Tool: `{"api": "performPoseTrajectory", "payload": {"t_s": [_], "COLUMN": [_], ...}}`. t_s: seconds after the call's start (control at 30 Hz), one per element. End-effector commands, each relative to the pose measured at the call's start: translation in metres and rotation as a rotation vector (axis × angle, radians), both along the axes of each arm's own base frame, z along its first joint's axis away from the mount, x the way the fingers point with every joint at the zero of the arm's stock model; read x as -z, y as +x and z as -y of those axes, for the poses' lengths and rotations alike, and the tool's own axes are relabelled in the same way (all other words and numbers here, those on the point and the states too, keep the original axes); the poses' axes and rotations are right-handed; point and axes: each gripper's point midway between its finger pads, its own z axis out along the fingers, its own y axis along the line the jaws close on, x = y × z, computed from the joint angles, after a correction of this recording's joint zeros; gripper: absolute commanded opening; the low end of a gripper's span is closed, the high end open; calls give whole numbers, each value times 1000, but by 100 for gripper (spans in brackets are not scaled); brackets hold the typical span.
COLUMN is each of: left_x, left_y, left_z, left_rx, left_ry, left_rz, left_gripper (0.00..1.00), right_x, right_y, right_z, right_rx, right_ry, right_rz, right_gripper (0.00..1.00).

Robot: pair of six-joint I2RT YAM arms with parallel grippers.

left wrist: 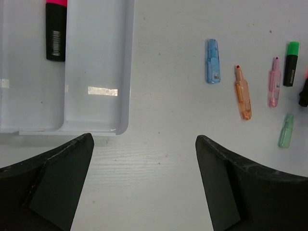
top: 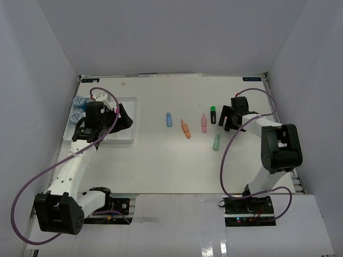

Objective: Sort the stationery into containers
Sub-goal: Pick up the pen from the center of the board, then place the pen in the storage box.

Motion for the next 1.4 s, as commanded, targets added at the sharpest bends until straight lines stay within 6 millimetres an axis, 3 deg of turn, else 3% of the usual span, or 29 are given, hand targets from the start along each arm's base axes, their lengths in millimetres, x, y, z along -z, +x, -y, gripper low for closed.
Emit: {"api": "performPoseTrajectory", "payload": {"t_s": [0.0, 0.13, 0.33, 0.43, 0.57, 0.67, 0.77, 0.8, 0.9, 1.0, 1.2, 1.37], "left_x": [0, 2, 6, 4, -1, -9, -20, -21, -25, -34, -65, -58], "left_y": [-11, -15, -19, -21, -22, -21, -19, -22, -17, -9, 5, 6], "left_z": [7, 11, 13, 17, 26, 39, 63, 76, 101, 125, 169, 199], "left_rx": [30, 47, 46, 51, 62, 81, 124, 154, 174, 181, 191, 195], "left_ry": [-19, -29, -48, -74, -122, -172, -217, -223, -258, -311, -360, -364], "left_rz": [-2, -8, -19, -21, -26, -23, -17, -18, -25, -21, 59, 44], "left_gripper": [98, 98, 98, 98, 98, 98, 98, 98, 98, 98, 98, 94], "right_x": [-12, 6, 16, 6, -15, -35, -59, -75, -101, -118, -144, -153], "right_y": [27, 23, 17, 19, 16, 9, -9, -19, -38, -72, -110, -119], "right_z": [-7, 0, 6, 3, -4, -24, -63, -85, -124, -177, -228, -244], "right_rx": [7, 46, 53, 25, -38, -138, -281, -346, -459, -606, -725, -740], "right_ry": [29, -2, -33, -24, -48, -44, 15, 36, 90, 192, 346, 421], "right_rz": [78, 46, 23, 56, 112, 168, 238, 280, 381, 439, 515, 529], "right_gripper": [89, 73, 54, 38, 27, 25, 26, 26, 28, 29, 31, 32]}}
